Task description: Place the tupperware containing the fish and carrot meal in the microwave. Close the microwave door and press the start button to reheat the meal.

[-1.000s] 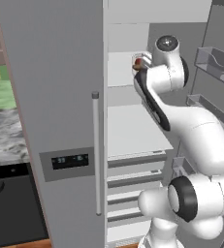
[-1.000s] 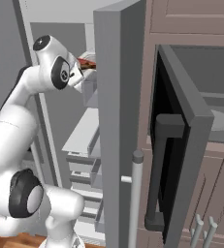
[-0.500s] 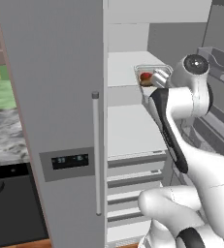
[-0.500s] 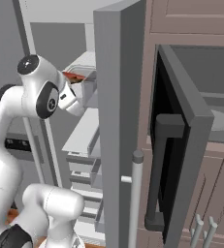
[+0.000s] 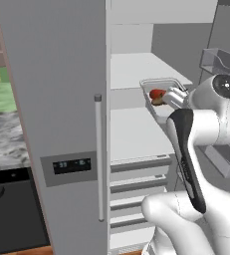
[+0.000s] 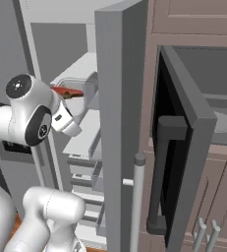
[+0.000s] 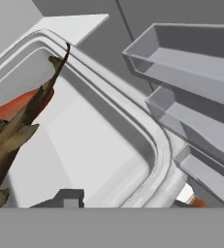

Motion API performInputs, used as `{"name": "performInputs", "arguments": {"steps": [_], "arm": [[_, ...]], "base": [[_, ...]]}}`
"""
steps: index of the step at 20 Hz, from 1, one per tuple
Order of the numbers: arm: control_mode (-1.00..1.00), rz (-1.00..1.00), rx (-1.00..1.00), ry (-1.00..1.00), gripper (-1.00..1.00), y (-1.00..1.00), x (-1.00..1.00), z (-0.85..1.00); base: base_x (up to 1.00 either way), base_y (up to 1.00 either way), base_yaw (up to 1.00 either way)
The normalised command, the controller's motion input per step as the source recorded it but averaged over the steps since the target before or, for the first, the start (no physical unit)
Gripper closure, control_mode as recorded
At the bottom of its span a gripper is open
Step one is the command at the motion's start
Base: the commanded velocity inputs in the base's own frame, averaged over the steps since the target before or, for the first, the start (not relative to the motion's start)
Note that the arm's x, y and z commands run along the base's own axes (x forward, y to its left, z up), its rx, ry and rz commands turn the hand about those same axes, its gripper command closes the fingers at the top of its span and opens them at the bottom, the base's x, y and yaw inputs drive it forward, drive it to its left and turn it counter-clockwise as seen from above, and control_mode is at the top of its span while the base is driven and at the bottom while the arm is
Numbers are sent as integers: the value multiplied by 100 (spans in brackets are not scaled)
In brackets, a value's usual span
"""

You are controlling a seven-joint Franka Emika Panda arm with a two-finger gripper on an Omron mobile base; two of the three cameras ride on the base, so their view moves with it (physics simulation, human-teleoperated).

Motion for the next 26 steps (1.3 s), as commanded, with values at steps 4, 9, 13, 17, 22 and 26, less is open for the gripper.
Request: {"name": "performInputs", "arguments": {"steps": [4, 9, 13, 17, 22, 26], "arm": [[-100, 0, 0, 0, 100, 0, 0, 0], [-100, 0, 0, 0, 100, 0, -9, 0], [-100, 0, -2, 0, 100, 17, -41, -7], [100, 0, 0, 0, 100, 5, -8, -1], [100, 0, 0, 0, 100, 0, 0, 0], [100, 0, 0, 0, 100, 0, 0, 0]], "base": [[0, 0, 0], [0, 0, 0], [0, 0, 0], [-23, 14, 0], [-57, 18, 1], [-60, 45, 0]]}}
